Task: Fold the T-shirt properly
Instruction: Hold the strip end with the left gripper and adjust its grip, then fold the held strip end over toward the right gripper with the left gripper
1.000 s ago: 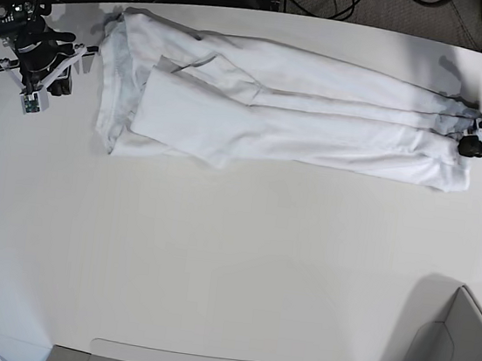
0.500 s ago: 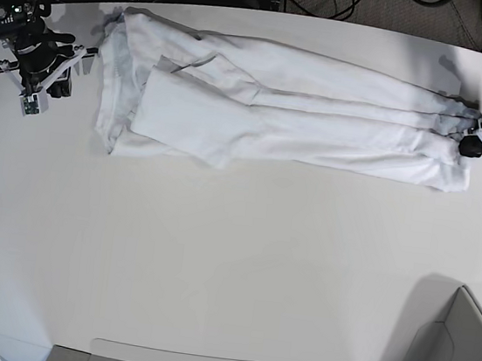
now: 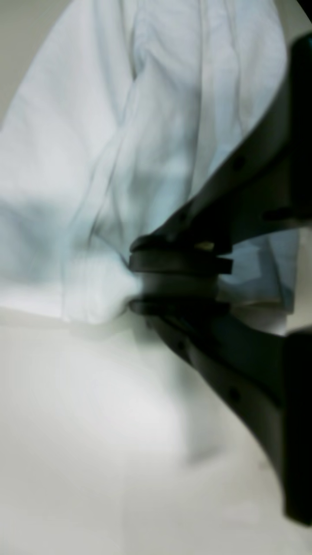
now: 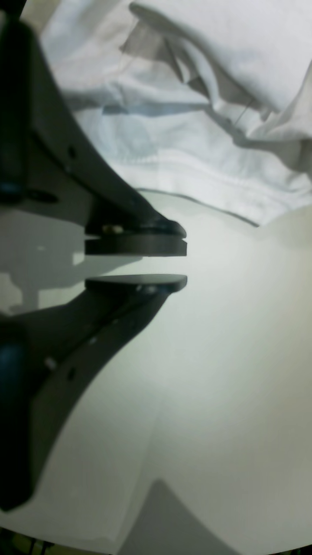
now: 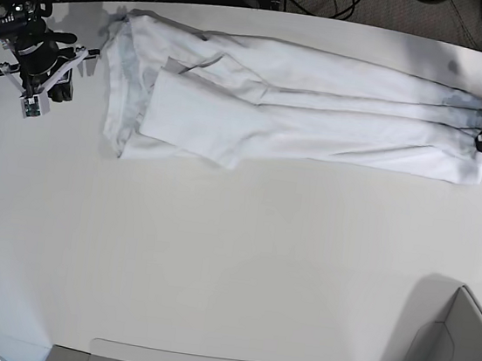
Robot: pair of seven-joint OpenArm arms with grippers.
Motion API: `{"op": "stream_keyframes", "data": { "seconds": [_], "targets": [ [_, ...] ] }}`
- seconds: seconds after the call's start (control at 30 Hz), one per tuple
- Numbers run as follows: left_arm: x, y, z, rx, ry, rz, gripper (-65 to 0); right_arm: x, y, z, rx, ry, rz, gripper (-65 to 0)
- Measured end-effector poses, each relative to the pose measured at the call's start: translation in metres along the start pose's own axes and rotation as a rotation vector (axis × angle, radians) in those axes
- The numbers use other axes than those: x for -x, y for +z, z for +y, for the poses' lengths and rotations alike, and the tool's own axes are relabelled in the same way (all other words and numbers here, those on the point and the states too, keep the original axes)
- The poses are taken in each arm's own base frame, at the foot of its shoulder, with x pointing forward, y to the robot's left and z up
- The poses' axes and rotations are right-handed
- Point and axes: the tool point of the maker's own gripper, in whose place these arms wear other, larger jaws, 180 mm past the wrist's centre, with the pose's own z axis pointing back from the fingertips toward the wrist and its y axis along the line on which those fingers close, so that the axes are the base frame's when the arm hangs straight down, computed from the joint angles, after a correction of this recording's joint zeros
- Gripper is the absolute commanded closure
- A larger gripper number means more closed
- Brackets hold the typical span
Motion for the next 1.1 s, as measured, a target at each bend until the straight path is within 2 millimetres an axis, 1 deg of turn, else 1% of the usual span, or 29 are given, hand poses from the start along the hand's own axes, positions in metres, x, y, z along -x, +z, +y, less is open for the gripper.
{"op": "stream_keyframes", "data": {
  "seconds": [0.17, 0.27, 0.33, 0.4, 0.47, 0.57, 0.67, 0.73, 0.77, 0.87, 1.03, 1.1],
  "targets": [
    [-0.012, 0.012, -0.006, -0.015, -0.059, 0.009, 0.0, 0.0, 0.001, 0.001, -0.002, 0.0, -0.003, -8.3],
    [-0.03, 0.03, -0.011, -0.028, -0.088, -0.042, 0.0, 0.0, 0.001, 0.001, -0.002, 0.0, -0.003, -8.3],
    [-0.037, 0.042, -0.017, -0.04, -0.114, -0.081, 0.0, 0.0, 0.001, 0.002, -0.002, 0.0, -0.003, -8.3],
    [-0.035, 0.051, -0.028, -0.054, -0.167, -0.088, 0.0, -0.001, 0.001, 0.002, -0.001, -0.001, -0.004, -8.3],
    [-0.029, 0.055, -0.042, -0.056, -0.212, -0.095, 0.0, -0.002, 0.001, 0.002, -0.002, -0.002, -0.008, -8.3],
    [-0.02, 0.058, -0.071, -0.047, -0.288, -0.109, 0.0, -0.001, 0.0, 0.002, -0.003, 0.0, -0.005, -8.3],
    [-0.003, 0.052, -0.099, 0.004, -0.304, -0.125, 0.0, -0.002, 0.0, 0.004, -0.008, -0.001, -0.007, -8.3],
    [0.01, 0.045, -0.111, 0.023, -0.295, -0.111, 0.0, -0.001, 0.0, 0.004, -0.006, 0.002, -0.003, -8.3],
    [0.012, 0.044, -0.116, 0.03, -0.297, -0.11, 0.0, -0.001, 0.0, 0.004, -0.006, 0.002, -0.004, -8.3],
    [0.011, 0.042, -0.137, 0.066, -0.291, -0.157, 0.0, -0.001, -0.001, 0.005, -0.01, -0.006, -0.007, -8.3],
    [0.021, 0.029, -0.173, 0.145, -0.266, -0.177, 0.0, -0.009, -0.004, 0.012, -0.023, -0.038, -0.037, -8.3],
    [0.018, 0.025, -0.194, 0.186, -0.291, -0.207, 0.0, -0.007, -0.004, 0.012, -0.019, -0.03, -0.027, -8.3]
  ]
}}
